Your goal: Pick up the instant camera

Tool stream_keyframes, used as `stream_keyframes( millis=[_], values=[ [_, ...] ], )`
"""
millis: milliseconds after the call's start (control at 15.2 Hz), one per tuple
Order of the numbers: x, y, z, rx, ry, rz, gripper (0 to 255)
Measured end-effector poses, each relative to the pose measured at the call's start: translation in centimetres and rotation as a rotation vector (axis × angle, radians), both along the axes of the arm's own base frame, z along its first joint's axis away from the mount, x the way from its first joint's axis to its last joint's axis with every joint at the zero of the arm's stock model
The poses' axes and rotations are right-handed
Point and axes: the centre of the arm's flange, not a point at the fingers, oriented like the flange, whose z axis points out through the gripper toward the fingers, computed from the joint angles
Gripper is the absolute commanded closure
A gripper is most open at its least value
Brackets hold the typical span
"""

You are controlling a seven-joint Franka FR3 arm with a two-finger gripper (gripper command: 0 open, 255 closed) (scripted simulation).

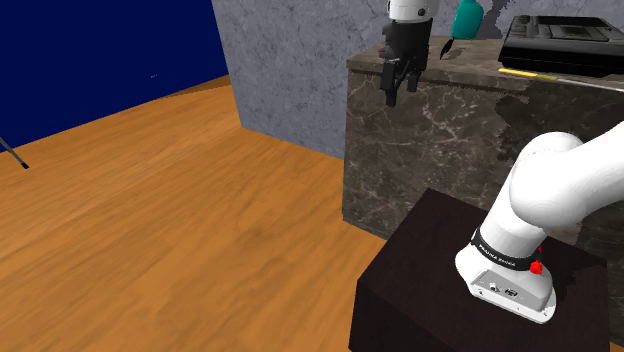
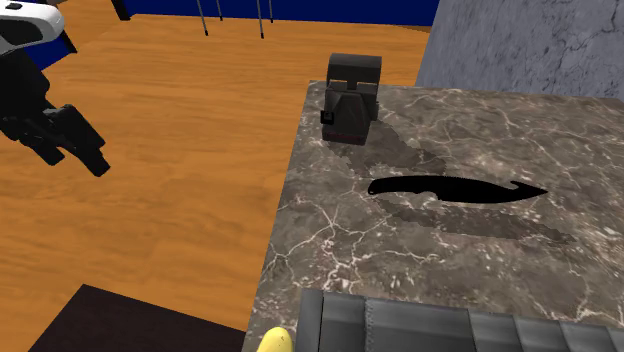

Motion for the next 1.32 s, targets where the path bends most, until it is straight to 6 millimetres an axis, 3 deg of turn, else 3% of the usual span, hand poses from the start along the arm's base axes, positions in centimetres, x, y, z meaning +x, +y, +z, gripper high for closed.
stream_keyframes(
  millis=[132,264,1320],
  values=[
    [0.3,-0.5,0.3,0.001,-0.001,0.0,0],
    [1.2,-2.4,0.9,0.003,-0.004,0.001,0],
    [9.1,-21.4,5.5,0.022,-0.035,0.013,0]
  ],
)
